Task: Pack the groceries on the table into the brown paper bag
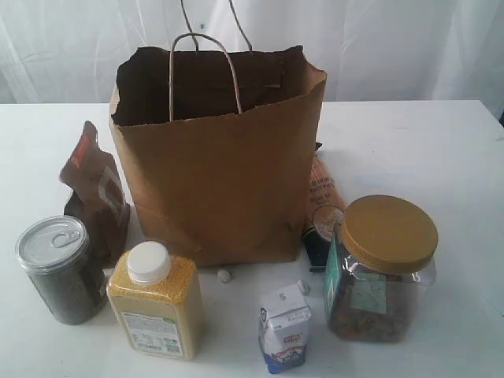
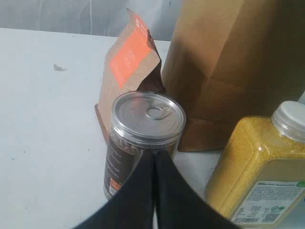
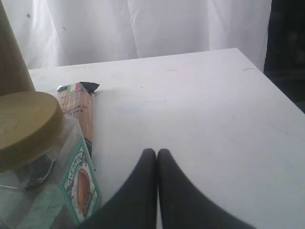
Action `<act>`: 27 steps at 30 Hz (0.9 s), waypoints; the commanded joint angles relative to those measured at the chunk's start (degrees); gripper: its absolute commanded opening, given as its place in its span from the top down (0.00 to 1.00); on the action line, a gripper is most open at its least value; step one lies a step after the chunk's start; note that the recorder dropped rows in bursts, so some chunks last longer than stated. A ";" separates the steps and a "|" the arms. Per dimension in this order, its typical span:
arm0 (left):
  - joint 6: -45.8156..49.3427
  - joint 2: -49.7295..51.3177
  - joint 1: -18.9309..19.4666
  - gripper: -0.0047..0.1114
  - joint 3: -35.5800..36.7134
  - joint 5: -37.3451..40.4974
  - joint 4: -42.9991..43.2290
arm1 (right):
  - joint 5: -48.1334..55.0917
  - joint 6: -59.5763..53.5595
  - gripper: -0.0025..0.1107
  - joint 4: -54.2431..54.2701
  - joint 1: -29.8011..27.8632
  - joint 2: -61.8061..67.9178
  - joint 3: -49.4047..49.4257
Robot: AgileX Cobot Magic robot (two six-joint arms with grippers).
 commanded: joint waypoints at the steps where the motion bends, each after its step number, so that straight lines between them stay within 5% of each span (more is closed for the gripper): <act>1: -0.04 -0.26 0.04 0.96 0.18 -0.19 -0.60 | -0.73 0.10 0.98 -0.43 0.34 -0.33 0.26; 14: -0.04 -0.26 0.04 0.96 0.18 -0.19 -0.60 | -4.90 1.09 0.98 -0.28 0.34 -0.33 0.26; 27: -0.04 -0.26 0.04 0.96 0.18 -0.19 -0.60 | -14.88 26.46 0.98 0.80 0.34 -0.33 0.26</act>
